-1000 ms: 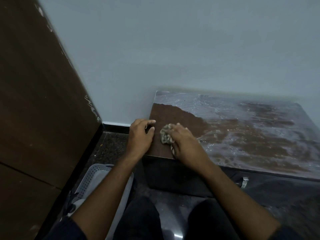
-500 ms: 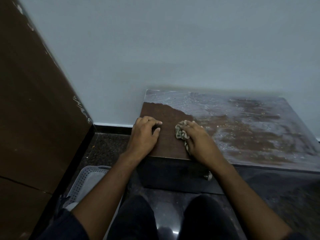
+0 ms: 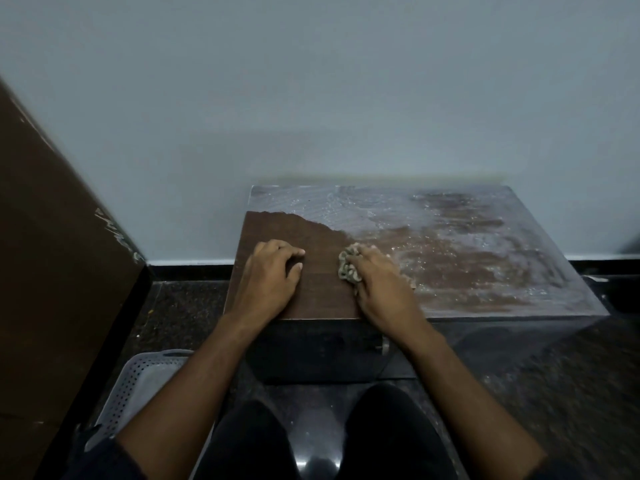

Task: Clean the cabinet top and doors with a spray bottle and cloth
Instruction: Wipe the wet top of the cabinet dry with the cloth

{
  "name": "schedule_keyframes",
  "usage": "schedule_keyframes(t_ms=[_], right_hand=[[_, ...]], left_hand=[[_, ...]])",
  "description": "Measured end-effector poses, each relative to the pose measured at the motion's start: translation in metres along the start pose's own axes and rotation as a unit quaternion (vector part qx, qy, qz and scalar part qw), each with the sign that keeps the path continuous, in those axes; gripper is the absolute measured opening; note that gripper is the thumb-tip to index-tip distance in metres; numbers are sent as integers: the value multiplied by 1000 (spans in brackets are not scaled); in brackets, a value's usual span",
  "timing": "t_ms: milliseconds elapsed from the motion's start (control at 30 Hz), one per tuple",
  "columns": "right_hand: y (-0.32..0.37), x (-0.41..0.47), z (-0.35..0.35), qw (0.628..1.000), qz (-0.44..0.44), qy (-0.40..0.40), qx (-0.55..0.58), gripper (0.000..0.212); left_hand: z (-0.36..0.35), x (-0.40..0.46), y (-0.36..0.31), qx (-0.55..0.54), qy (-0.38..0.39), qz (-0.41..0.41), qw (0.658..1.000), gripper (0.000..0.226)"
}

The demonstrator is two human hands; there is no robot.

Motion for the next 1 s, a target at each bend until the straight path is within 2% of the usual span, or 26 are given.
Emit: schedule_keyframes(t_ms=[133,267,367,433,600,733,833,1000], right_hand=[[22,-42,4,994,88,53,37,53],[-32,-7,22,1000,8,21,7,52],[-35,10,18,1000,-23,-5,-11,48],[-20,-2,12,1000,-24,2,-7,46],[-1,-35,18,997,58,44,20,53],[-17,6,10,1000,13,14,-9,51],[0,10,0,1000,4,7,-4,46],[27,-52,9,985,135,91,56,51]], left_hand=[[-8,3,-8,-10,6,-9,1000,25],[-1,0,-6,-5,7,-14,1000,25],[0,-1,-5,-2,7,-4,1000,24],[-2,-1,-8,-2,8,-2,1000,25],[-4,-2,-13,-17,-1,-6,1000,24],[4,-5,-2,-9,-9,5,1000,24],[10,-5,8,-5,-18,15,1000,24],[15,-3,29,-15,-48,42,998,24]])
Point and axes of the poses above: each hand's wrist, its own x-axis towards the middle knuckle, its own z-axis out of the back of the hand, y = z × x, the point moved 4 cm from there along x, towards the middle knuckle, and after that the axes turned 12 degrees about -y, right-handed, at the moved point
